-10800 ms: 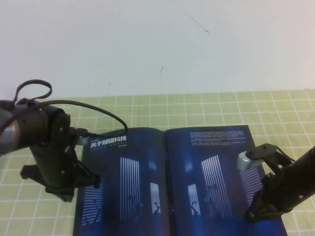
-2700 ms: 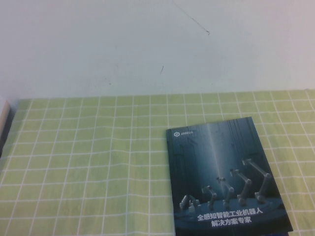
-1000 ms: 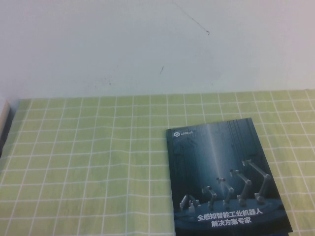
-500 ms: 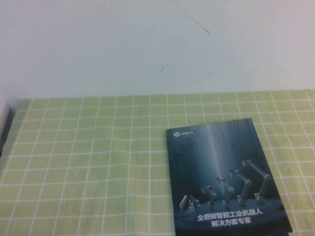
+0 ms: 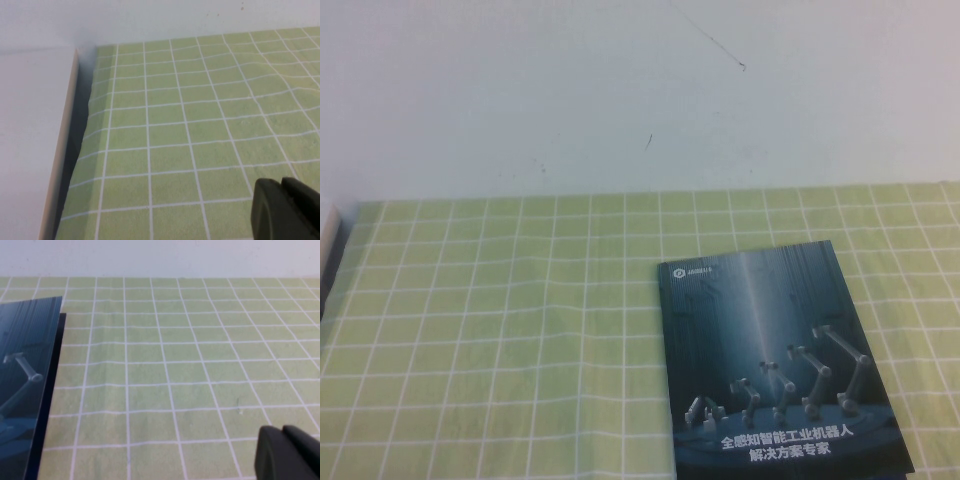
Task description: Close book
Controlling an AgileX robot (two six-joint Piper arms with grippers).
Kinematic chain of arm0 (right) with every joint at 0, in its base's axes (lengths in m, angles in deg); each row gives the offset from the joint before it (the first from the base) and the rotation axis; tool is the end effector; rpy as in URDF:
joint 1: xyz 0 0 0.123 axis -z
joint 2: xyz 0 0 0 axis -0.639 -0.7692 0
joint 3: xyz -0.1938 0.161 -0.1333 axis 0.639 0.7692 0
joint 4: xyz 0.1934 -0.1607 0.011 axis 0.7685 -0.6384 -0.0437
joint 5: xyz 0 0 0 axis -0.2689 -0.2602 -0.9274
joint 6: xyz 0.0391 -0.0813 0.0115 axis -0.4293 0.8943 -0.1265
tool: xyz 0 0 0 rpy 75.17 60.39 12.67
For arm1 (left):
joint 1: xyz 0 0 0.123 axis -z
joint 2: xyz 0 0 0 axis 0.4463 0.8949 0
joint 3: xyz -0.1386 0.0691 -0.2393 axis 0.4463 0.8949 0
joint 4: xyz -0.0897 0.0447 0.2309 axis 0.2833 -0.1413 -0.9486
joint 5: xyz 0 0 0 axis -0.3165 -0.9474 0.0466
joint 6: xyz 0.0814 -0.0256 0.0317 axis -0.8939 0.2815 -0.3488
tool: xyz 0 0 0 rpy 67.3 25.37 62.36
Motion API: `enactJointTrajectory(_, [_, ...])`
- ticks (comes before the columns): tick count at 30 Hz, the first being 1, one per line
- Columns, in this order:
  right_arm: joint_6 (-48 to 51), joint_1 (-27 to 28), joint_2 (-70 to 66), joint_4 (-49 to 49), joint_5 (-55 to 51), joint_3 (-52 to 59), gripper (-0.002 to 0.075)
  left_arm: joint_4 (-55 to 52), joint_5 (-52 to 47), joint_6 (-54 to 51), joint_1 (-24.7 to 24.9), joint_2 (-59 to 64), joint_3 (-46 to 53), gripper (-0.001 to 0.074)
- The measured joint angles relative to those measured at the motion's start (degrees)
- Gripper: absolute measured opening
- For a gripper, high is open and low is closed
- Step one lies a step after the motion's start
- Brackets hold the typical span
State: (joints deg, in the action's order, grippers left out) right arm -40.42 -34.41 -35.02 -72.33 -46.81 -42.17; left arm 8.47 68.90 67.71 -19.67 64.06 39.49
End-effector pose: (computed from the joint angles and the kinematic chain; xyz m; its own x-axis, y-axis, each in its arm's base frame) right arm 0.0524 -0.0072 0.1760 -0.2760 -0.0428 -0.9602 0.0982 0.9925 -0.0725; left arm 0.0529 -0.0064 0.1788 -0.2448 -0.0070 -0.9695 0.1104 0.9933 -0.0351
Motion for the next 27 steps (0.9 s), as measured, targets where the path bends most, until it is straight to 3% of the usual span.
enactJointTrajectory(12, [0.0, 0.0, 0.0, 0.0, 0.0, 0.0, -0.0003, 0.0, 0.0, 0.0, -4.5, 0.0, 0.0, -0.0002])
enactJointTrajectory(27, [-0.3, 0.0, 0.0, 0.0, 0.0, 0.0, -0.0003, 0.0, 0.0, 0.0, -4.6, 0.0, 0.0, -0.0004])
